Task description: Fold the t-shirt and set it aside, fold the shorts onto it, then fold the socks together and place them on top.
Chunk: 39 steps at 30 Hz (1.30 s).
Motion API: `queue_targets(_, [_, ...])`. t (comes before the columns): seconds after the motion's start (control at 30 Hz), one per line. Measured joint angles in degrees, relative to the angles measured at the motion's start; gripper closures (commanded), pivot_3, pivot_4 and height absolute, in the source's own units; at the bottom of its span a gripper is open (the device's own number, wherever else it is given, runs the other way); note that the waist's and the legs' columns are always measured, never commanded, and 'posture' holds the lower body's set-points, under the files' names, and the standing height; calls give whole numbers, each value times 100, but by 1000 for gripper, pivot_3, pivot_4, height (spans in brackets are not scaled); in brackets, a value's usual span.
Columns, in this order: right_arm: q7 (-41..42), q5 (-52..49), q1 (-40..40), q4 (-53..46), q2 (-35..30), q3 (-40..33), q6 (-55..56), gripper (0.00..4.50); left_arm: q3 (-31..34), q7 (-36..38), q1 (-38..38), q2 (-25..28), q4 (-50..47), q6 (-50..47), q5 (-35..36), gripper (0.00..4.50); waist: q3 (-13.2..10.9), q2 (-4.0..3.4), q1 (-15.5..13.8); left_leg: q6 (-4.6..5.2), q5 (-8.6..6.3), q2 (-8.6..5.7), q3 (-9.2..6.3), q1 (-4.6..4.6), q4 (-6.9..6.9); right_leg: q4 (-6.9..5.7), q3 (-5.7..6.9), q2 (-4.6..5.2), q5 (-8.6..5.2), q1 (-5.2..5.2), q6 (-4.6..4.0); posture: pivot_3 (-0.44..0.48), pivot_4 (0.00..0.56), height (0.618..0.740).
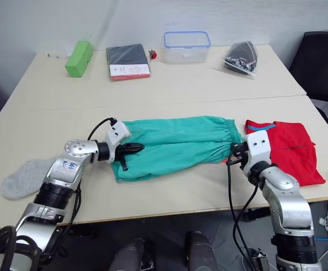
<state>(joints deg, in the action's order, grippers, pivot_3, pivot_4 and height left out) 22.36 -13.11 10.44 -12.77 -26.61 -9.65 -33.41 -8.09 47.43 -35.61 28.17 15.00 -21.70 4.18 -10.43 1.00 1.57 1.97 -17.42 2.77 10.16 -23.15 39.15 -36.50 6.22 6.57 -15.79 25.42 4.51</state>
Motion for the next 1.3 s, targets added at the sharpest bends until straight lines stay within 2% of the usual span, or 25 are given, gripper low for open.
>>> queue_targets(0.23, [112, 376, -325, 468, -305, 27, 910, 4470, 23, 87, -28, 29, 158, 111, -3, 4500, 1, 2, -9, 1, 0, -2, 0, 1, 0, 2, 7, 0, 0, -2, 1, 0, 150, 740])
queue_targets(0.33, [187, 237, -404, 480, -291, -120, 1097, 4470, 23, 142, -69, 64, 191, 130, 2, 4500, 1, 2, -7, 0, 1, -1, 0, 1, 0, 0, 6, -1, 0, -1, 1, 0, 150, 740])
queue_targets(0.5, [346, -478, -667, -668, -287, -494, 598, 4470, 178, 597, -322, 133, 13, -101, 406, 4500, 0, 1, -7, -1, 0, 4, -5, -2, 0, 1, 0, -2, 0, 0, 0, 0, 150, 740])
queue_targets(0.63, [139, -1680, -1173, -1881, -110, -949, -663, 4470, 413, 1187, -797, 136, -380, -608, 1185, 4500, 0, 1, -55, 0, 1, 0, -17, -10, 1, 3, -5, -1, 0, -1, -1, 0, 150, 740])
queue_targets(0.7, [-94, -2197, -1285, -2272, 36, -1150, -1151, 4470, 462, 1242, -1124, 42, -368, -626, 1271, 4500, 0, 1, -83, 3, 3, -5, -16, -5, 1, 4, -6, 0, 1, -7, 1, 0, 150, 740])
queue_targets(0.77, [-340, -2609, -1424, -2556, 154, -1192, -1604, 4470, 293, 1207, -1408, -232, -136, -354, 1136, 4500, 1, 1, -144, 7, 1, -7, -17, 7, 1, 13, -5, 0, 2, -20, 2, 0, 150, 740])
queue_targets(0.97, [-1212, -3100, -1540, -2665, 757, -1037, -2438, 4470, -611, 838, -1529, -1058, 1981, 986, 99, 4500, 3, -2, -125, 14, -4, -1, -15, -11, -2, 37, -1, -3, 12, -8, 0, 0, 150, 740])
queue_targets(1.1, [-1969, -3667, -1242, -2268, 1571, -1289, -2694, 3675, -705, 715, -1571, -1214, 2747, 1700, -234, 4500, 3, -2, -106, 11, -2, 4, -13, -15, -7, 34, 7, -5, 12, 0, -2, 0, 150, 740])
queue_targets(1.3, [-3310, -5175, -805, -1531, 2404, -2041, -2627, 1609, -673, 724, -1594, -1207, 2900, 2050, -362, 4500, 3, -2, -128, 15, -2, 1, -14, -15, -7, 36, 0, 1, 15, -3, -2, 0, 150, 740])
